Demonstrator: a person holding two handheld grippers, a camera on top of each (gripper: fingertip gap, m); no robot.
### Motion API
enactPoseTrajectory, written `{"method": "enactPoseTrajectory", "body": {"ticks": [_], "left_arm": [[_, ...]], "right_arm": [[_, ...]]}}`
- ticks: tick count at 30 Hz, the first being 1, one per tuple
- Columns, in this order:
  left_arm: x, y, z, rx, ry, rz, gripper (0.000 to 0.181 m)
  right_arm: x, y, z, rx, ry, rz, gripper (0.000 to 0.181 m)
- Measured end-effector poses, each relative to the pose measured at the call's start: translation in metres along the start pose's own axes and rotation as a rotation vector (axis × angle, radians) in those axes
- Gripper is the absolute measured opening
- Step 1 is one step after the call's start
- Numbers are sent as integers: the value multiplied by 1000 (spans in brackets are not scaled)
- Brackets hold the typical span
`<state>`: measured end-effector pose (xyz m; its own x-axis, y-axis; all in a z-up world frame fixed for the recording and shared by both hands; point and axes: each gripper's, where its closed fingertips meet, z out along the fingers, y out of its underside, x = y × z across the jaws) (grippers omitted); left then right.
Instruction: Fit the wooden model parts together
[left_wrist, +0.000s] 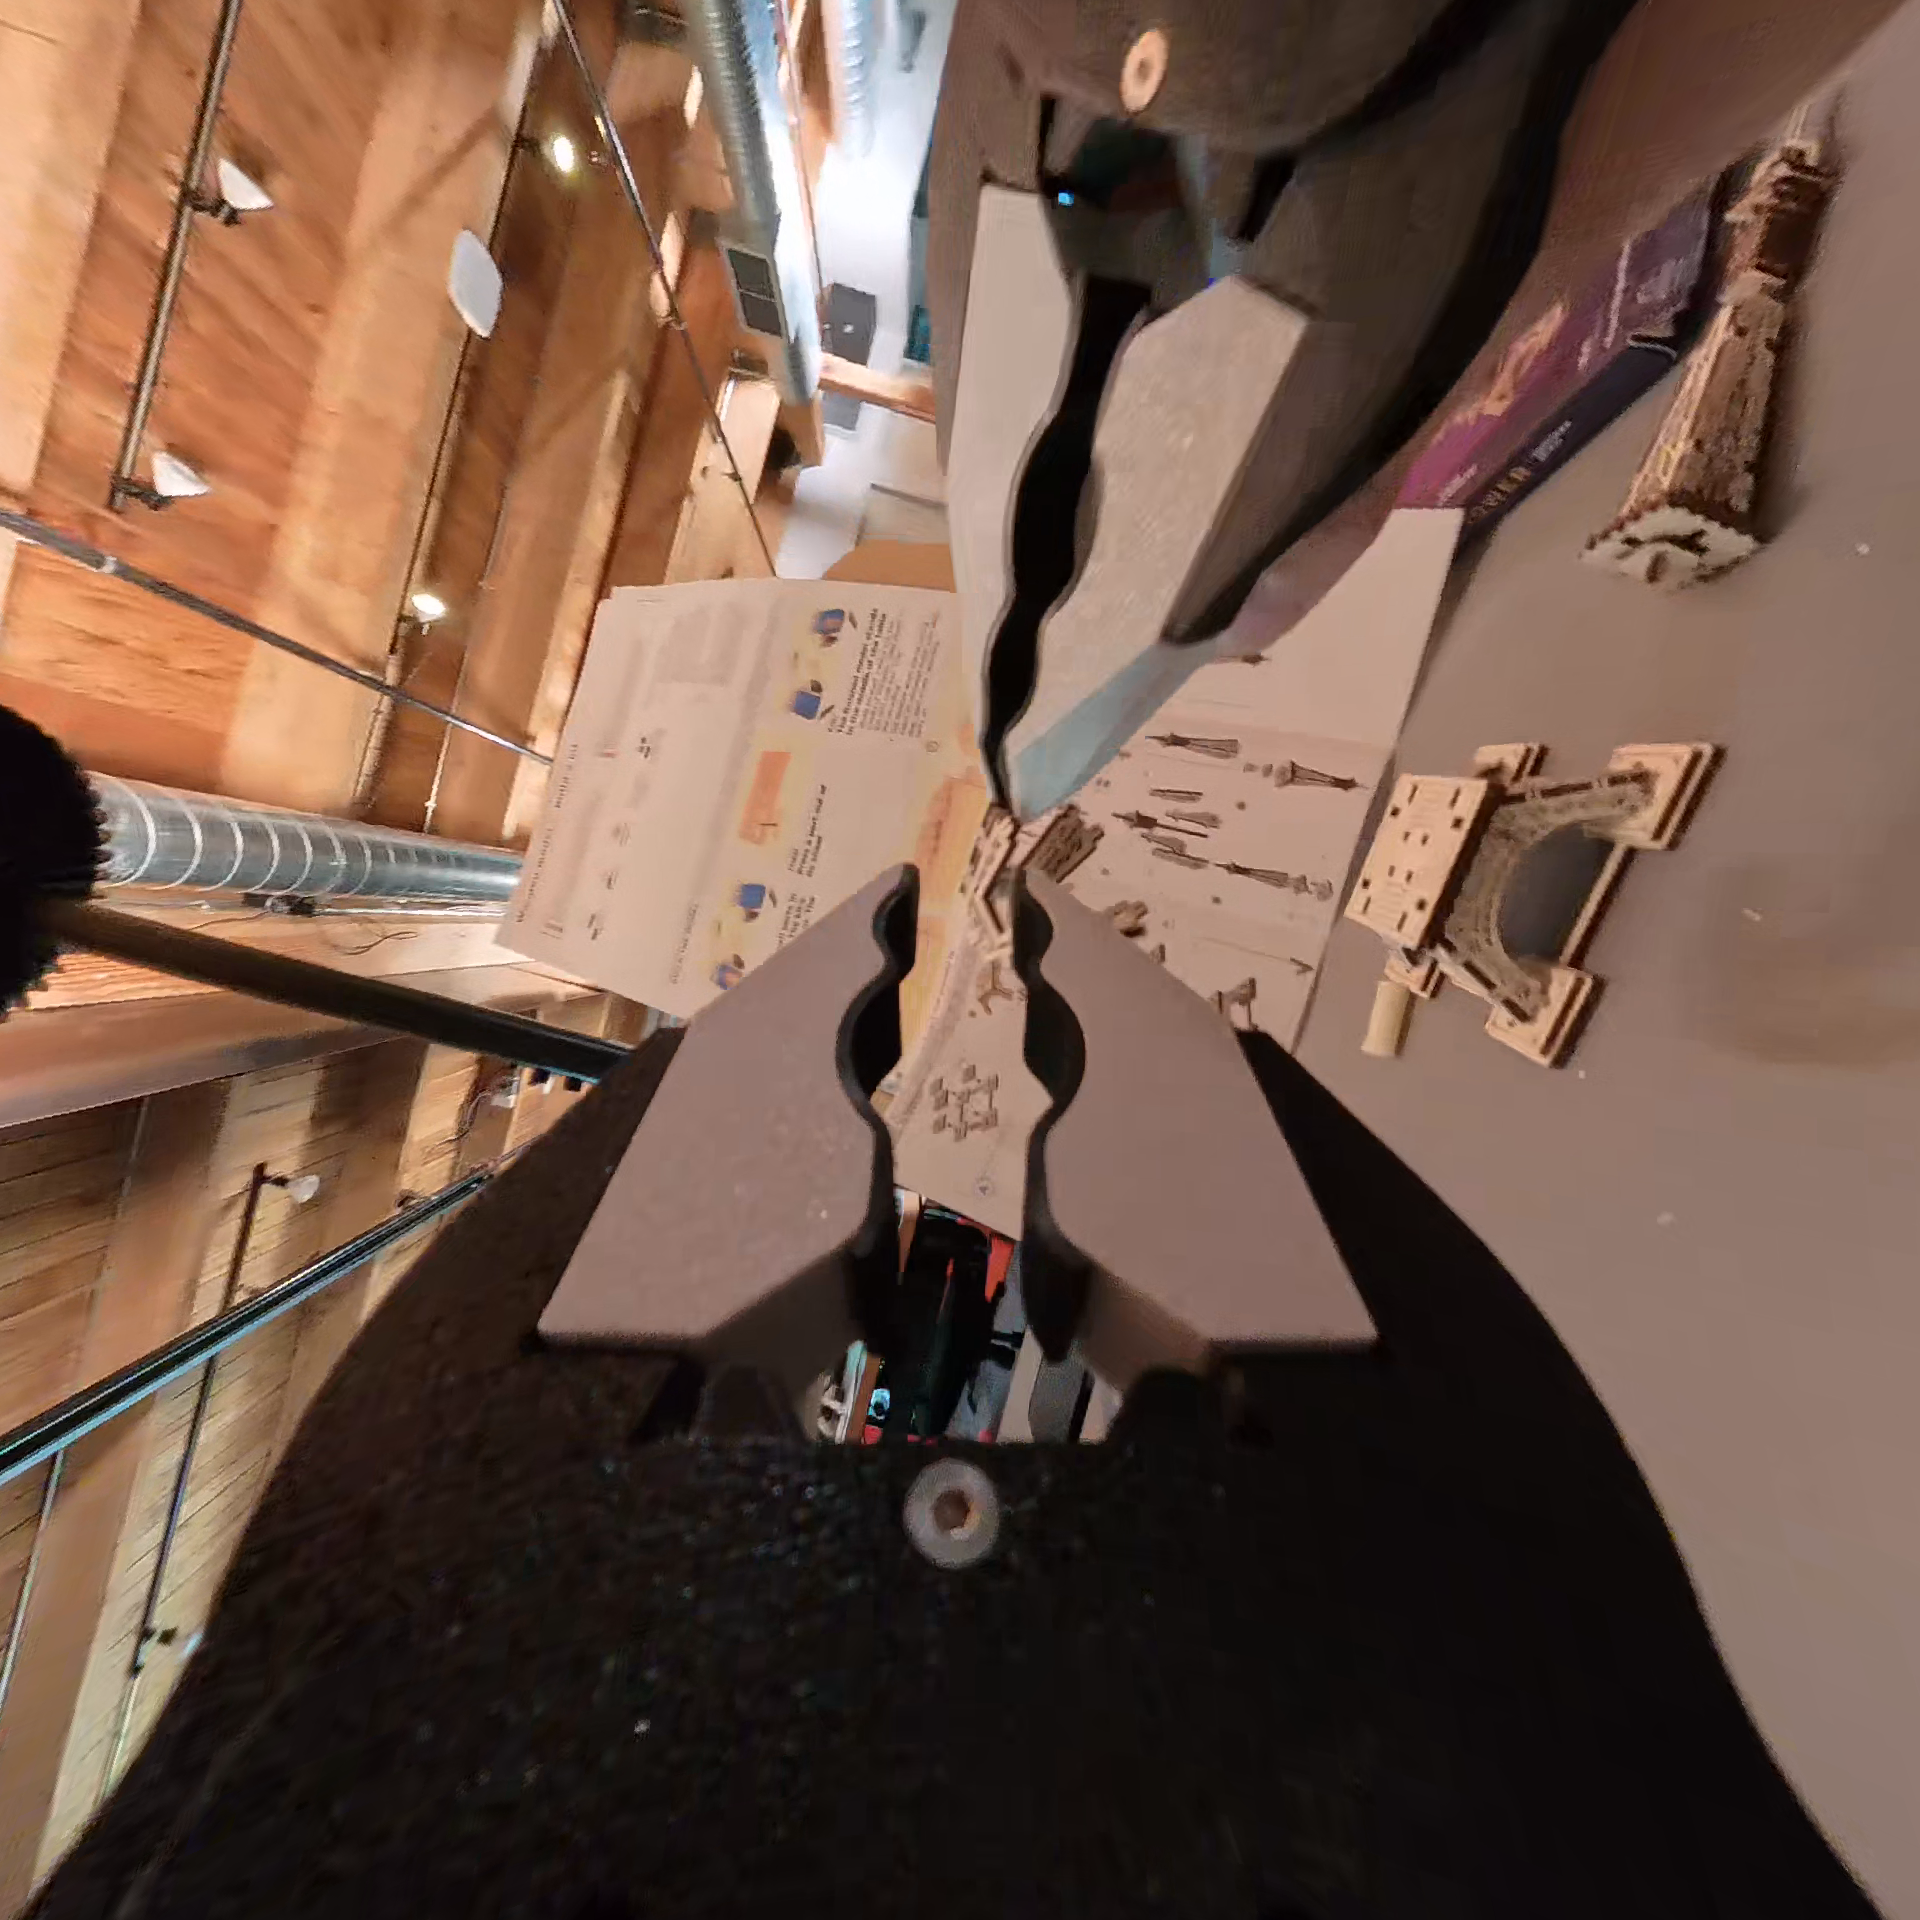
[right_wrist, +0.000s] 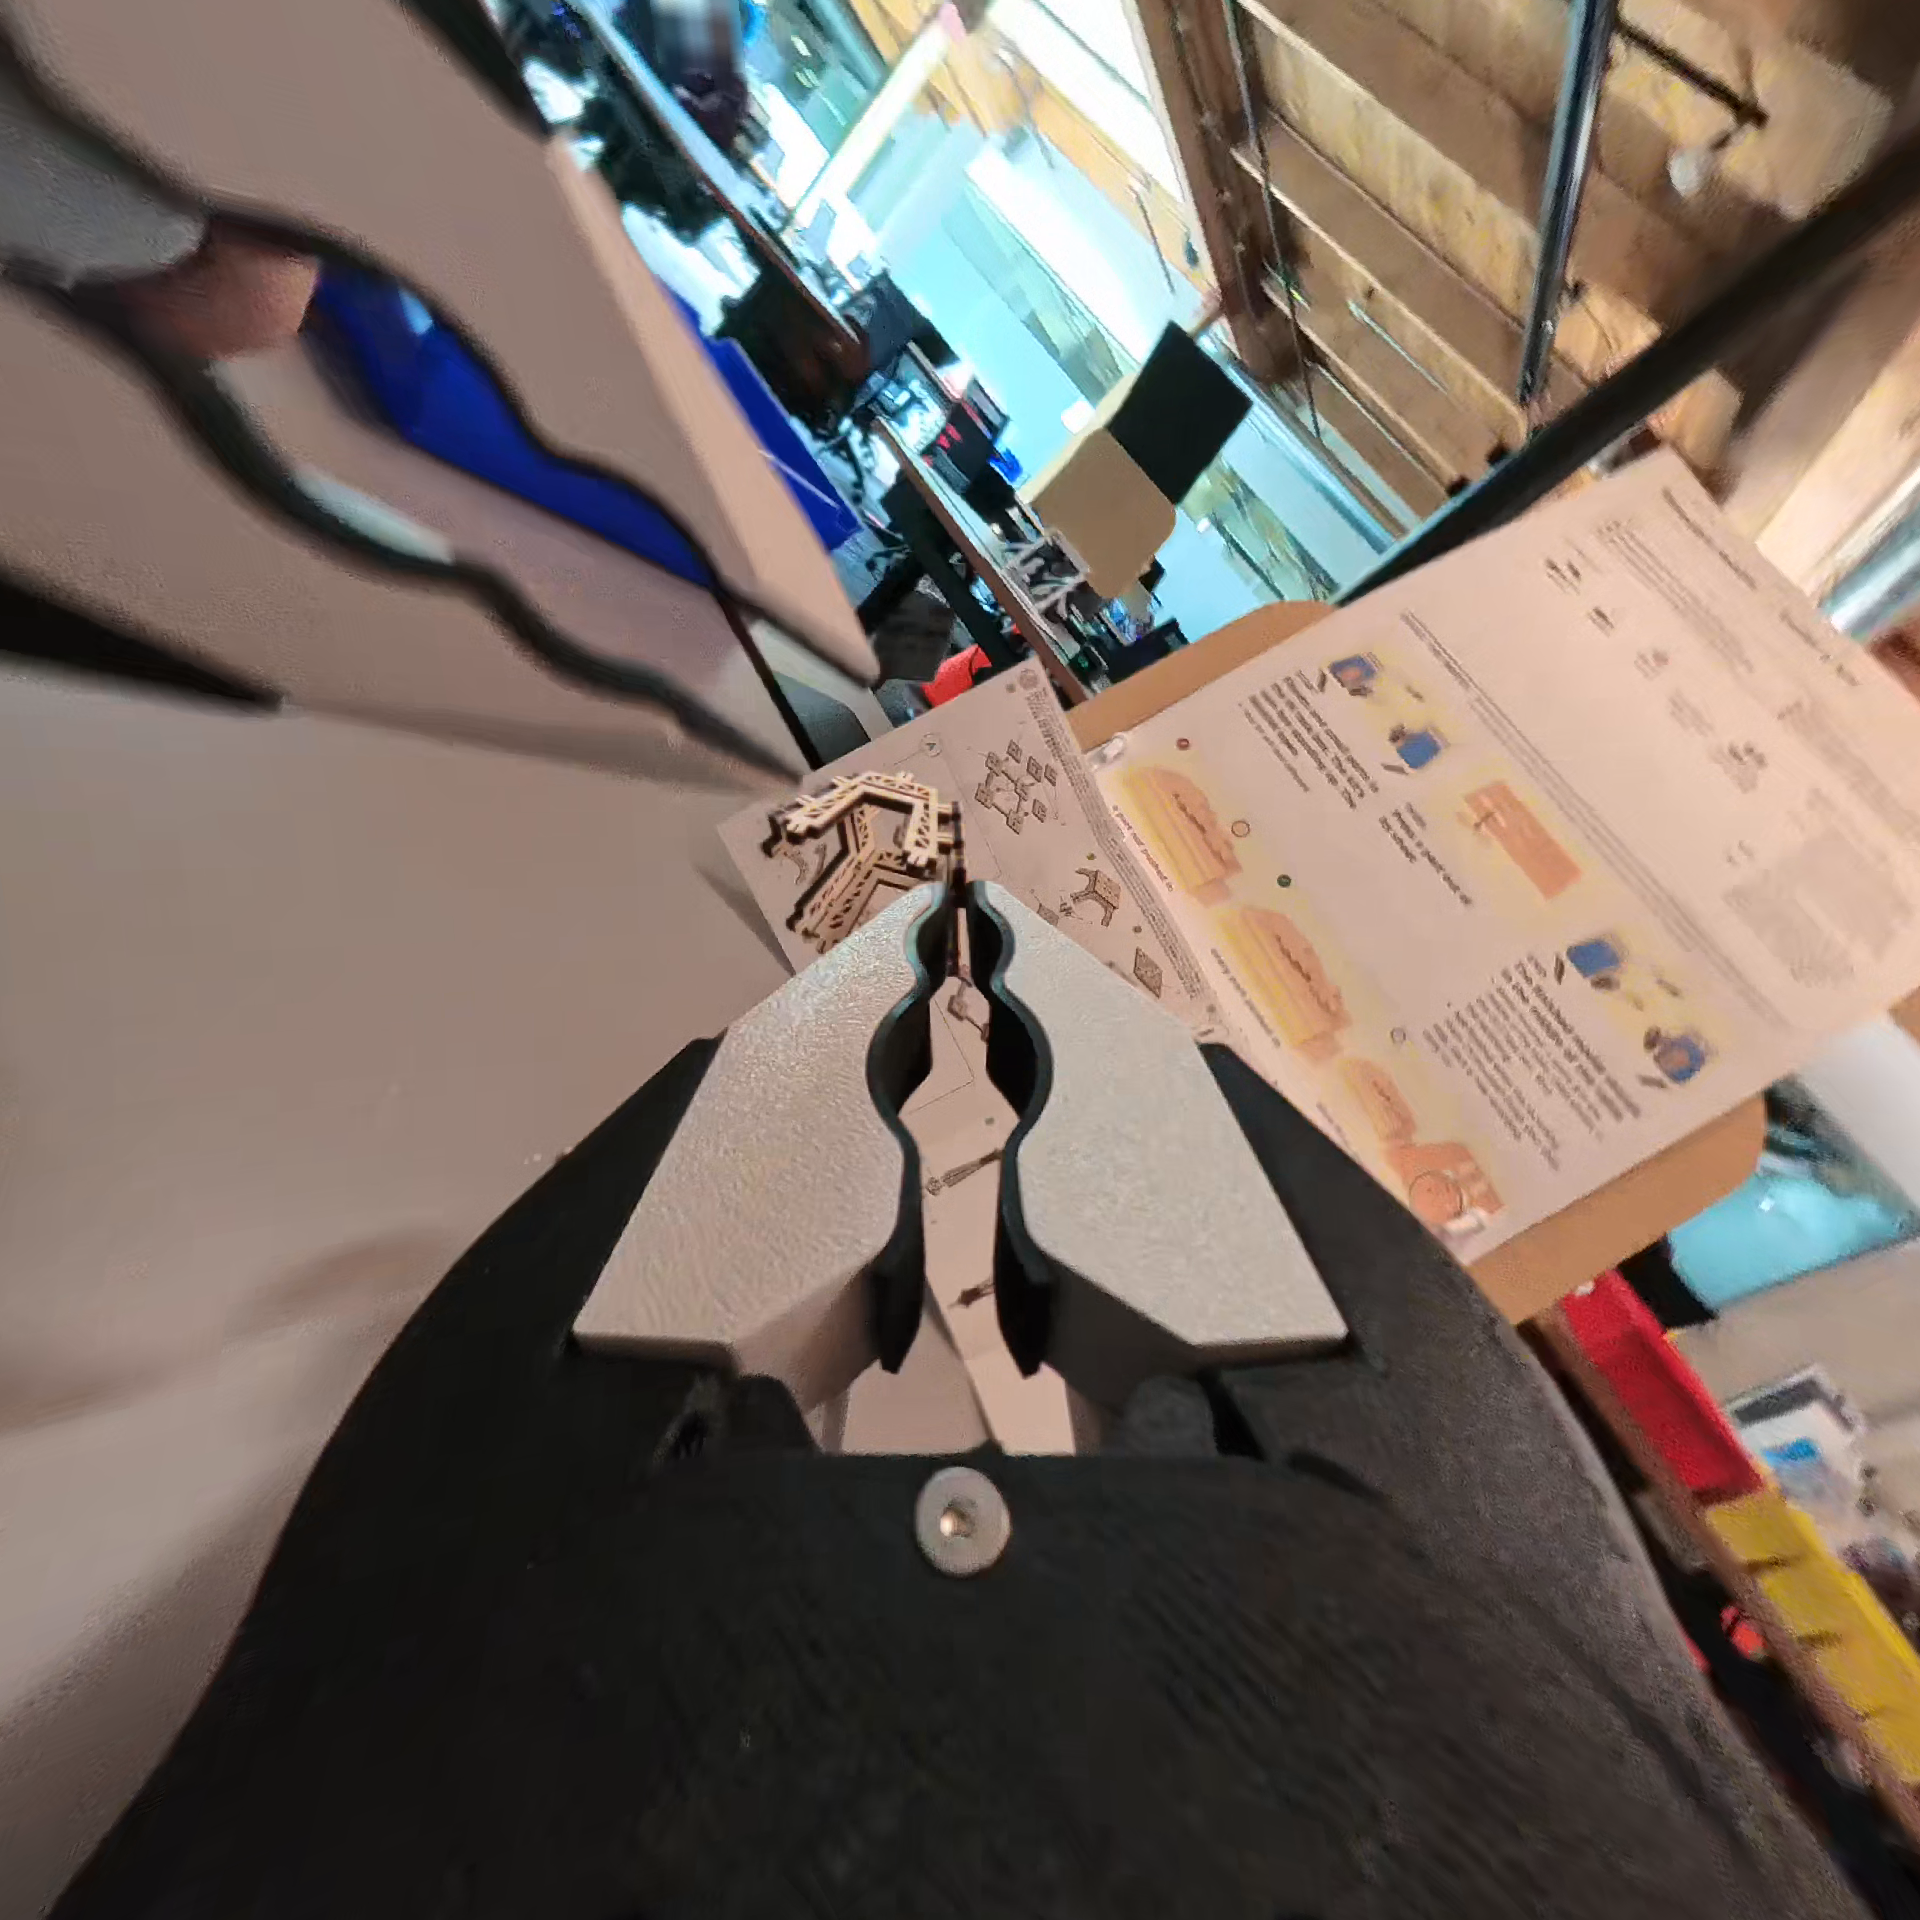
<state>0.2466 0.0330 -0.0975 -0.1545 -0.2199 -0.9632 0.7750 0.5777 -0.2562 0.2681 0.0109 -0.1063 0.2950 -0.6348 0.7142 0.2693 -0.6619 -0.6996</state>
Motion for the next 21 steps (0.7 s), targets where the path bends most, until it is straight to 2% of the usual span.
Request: {"method": "enactPoseTrajectory", "body": {"ticks": [4,7,9,13,16,21], "left_arm": [[-12,-4,4,-108,-149,73,14],[-21,-13,-1,-95,-260,98,4],[-25,-16,-3,-107,-304,129,1],[-29,-16,-3,-147,-335,154,7],[-40,-21,-9,-150,-413,197,6],[-44,-21,-10,-173,-433,202,6]], "right_arm": [[3,-11,-3,-22,14,144,0],[3,-25,-7,4,10,235,0],[7,-31,-11,11,36,238,0],[11,-47,-18,45,41,265,0],[12,-53,-21,50,57,234,0],[10,-57,-22,55,61,204,0]]}}
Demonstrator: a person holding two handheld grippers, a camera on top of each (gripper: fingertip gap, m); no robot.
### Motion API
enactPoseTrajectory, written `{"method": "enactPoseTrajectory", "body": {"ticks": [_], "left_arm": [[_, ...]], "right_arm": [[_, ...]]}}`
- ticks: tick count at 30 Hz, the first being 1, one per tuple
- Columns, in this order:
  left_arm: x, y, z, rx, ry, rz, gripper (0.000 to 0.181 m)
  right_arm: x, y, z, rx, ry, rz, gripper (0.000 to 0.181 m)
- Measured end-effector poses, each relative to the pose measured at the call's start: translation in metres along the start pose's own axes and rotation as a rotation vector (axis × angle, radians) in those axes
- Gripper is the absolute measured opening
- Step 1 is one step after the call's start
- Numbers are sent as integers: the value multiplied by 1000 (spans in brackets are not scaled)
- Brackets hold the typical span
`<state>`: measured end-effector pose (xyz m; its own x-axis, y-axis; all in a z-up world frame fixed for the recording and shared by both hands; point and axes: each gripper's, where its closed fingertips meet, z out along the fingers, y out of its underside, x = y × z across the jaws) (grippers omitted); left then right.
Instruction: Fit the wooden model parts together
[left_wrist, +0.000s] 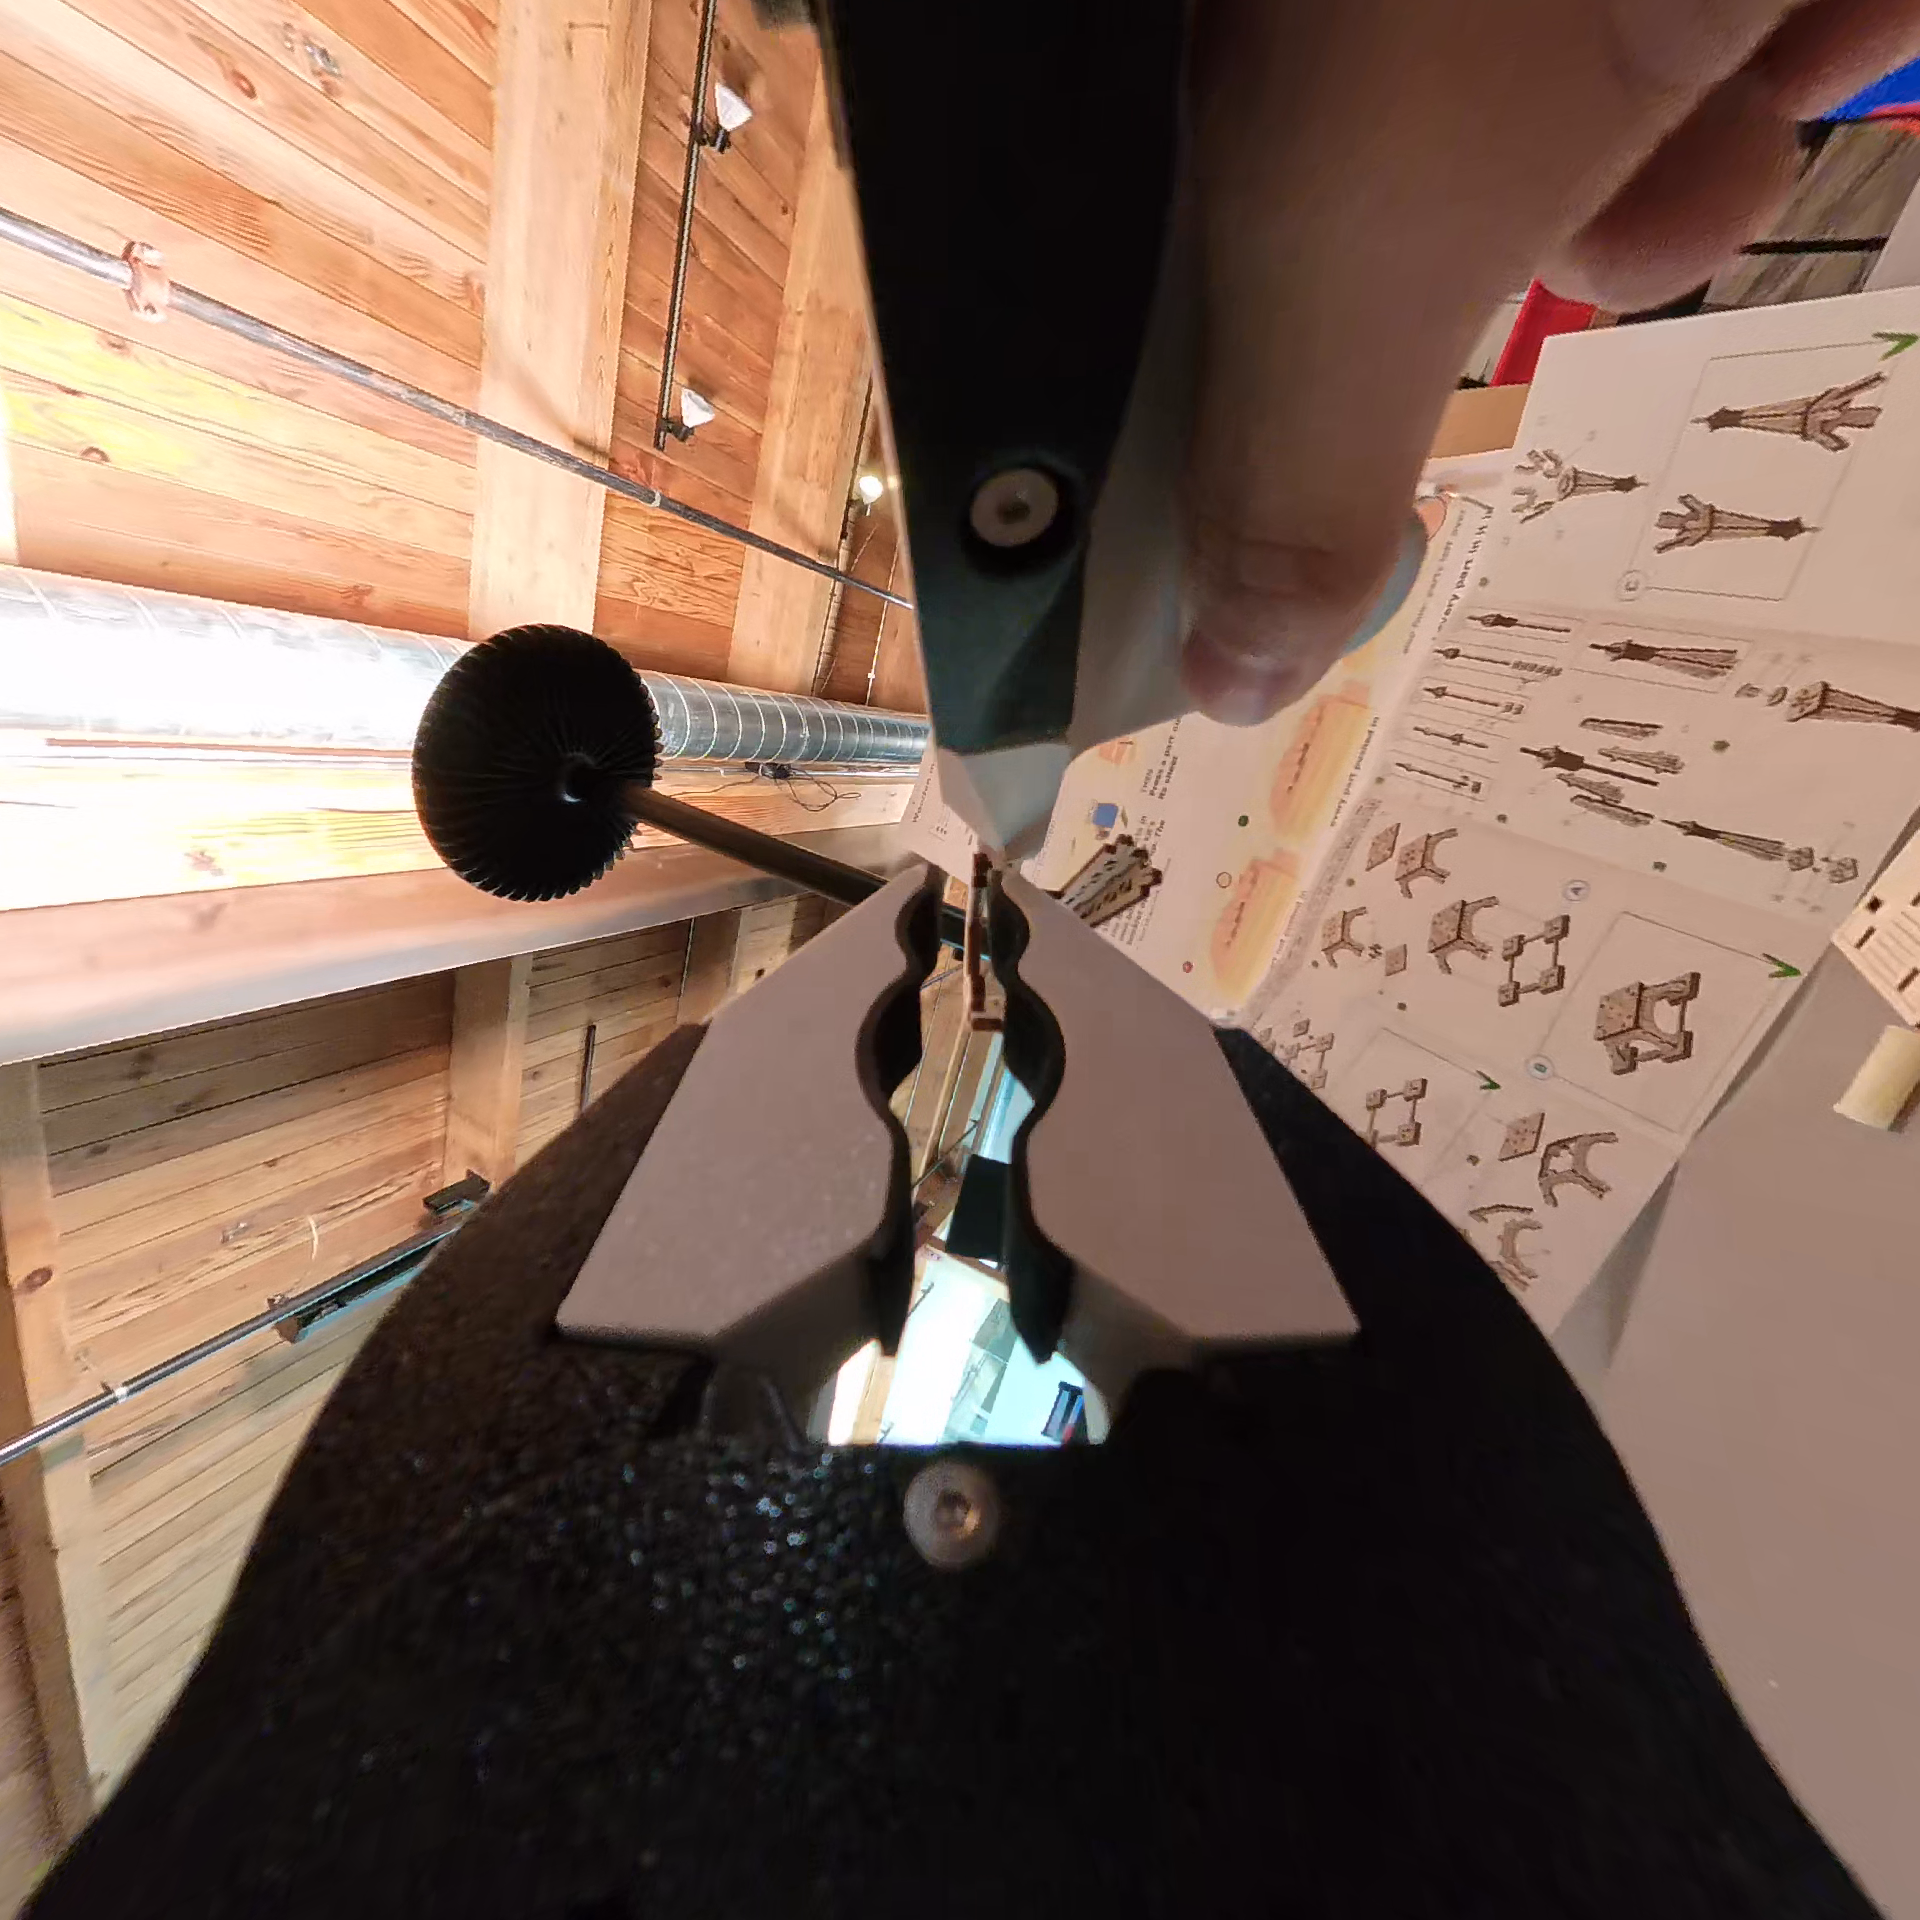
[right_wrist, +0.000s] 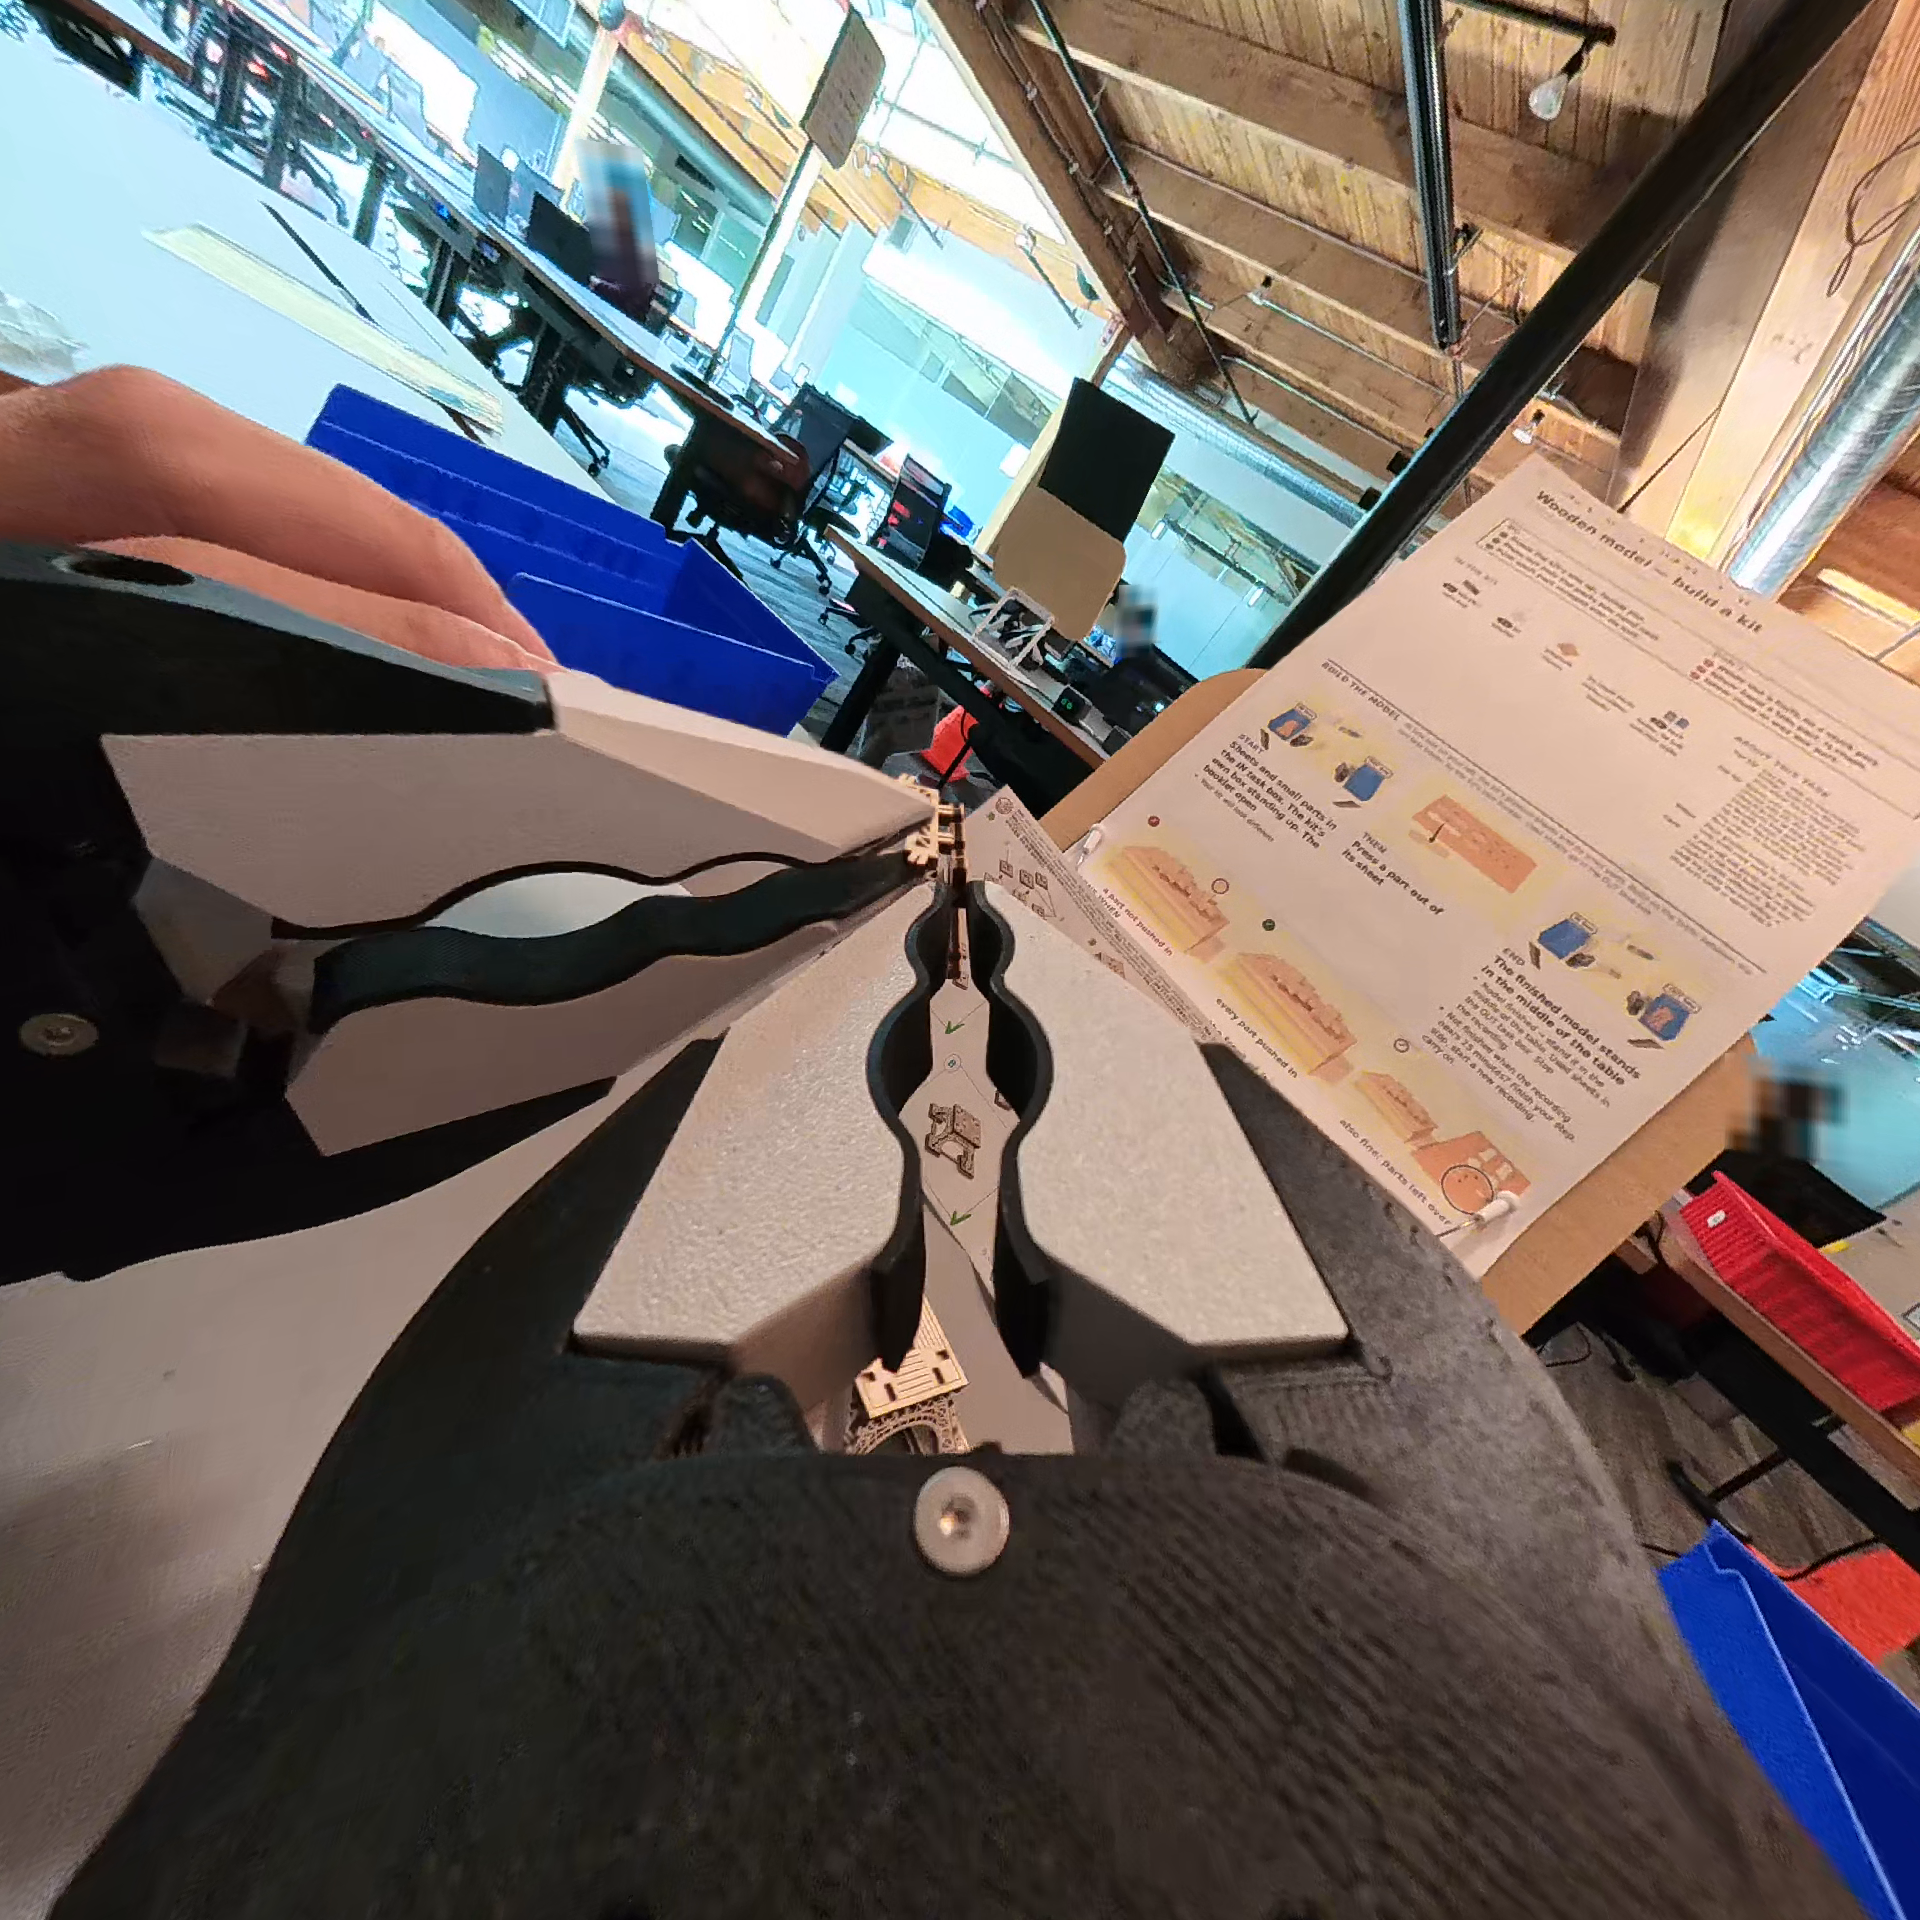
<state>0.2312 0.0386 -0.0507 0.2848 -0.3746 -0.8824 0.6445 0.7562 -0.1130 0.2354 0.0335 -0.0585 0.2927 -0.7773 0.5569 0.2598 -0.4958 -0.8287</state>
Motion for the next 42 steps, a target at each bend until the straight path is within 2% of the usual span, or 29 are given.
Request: {"method": "enactPoseTrajectory", "body": {"ticks": [14,22,26,42], "left_arm": [[-12,-5,-4,59,-39,-51,0],[-15,-5,-5,94,-59,-56,0],[-16,-4,-4,99,-58,-79,0],[-9,-8,3,114,-48,-88,0]], "right_arm": [[0,-12,-2,78,53,-163,3],[-2,-17,-3,131,23,-241,0],[-3,-18,-2,125,48,-323,0],[-4,-14,0,100,50,-398,0]]}}
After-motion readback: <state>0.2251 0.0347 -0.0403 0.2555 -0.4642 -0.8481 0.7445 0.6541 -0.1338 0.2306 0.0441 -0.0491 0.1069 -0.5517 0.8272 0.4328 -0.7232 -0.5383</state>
